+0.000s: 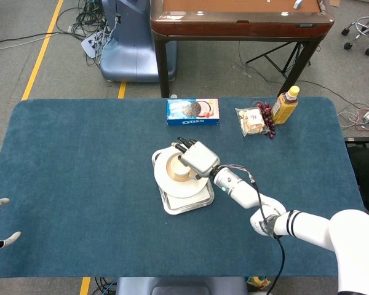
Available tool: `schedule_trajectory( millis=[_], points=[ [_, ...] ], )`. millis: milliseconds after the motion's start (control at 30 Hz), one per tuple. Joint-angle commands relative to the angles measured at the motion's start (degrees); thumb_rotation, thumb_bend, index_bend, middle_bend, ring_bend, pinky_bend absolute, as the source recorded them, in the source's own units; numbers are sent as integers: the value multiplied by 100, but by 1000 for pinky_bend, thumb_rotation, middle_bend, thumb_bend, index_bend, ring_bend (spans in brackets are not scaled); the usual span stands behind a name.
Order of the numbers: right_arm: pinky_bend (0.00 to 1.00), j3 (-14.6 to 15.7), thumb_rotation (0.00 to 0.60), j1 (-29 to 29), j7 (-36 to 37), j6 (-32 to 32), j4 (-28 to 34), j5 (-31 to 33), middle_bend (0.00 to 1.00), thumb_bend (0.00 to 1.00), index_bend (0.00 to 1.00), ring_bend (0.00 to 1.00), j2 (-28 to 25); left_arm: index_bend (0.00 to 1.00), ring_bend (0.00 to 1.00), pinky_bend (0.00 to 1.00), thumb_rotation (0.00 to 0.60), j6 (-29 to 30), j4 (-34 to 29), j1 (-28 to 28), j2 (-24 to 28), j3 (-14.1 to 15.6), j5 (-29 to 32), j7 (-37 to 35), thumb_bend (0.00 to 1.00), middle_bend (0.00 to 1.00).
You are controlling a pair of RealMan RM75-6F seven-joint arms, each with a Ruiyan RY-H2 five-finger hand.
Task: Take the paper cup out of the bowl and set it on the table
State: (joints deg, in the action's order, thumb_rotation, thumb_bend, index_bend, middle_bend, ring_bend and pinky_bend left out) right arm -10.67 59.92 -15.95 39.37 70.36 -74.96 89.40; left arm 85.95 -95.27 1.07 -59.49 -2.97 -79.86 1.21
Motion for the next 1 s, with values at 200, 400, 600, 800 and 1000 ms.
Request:
schedule_trajectory(
  millis=[200,400,600,800,1000],
  points=[
    [232,1,600,111,-125,-133,-138,199,121,319,522,30,103,268,0,290,600,-16,-9,-8,29,-19,41,-28,74,60],
    [232,22,600,164,-175,-209,-215,327,119,354,522,27,162,273,0,290,600,-23,-24,-19,53,-30,73,-38,74,63],
    [232,40,600,197,-161,-256,-259,410,119,388,522,26,203,275,0,290,600,-23,-32,-27,67,-44,97,-49,74,66],
    [232,71,600,217,-138,-294,-268,454,118,410,522,22,202,279,0,290,600,-31,-35,-30,76,-46,98,-52,74,67],
    [232,96,600,218,-112,-277,-244,466,118,415,542,21,189,279,0,290,600,-34,-43,-33,77,-51,105,-44,74,67]
  ],
)
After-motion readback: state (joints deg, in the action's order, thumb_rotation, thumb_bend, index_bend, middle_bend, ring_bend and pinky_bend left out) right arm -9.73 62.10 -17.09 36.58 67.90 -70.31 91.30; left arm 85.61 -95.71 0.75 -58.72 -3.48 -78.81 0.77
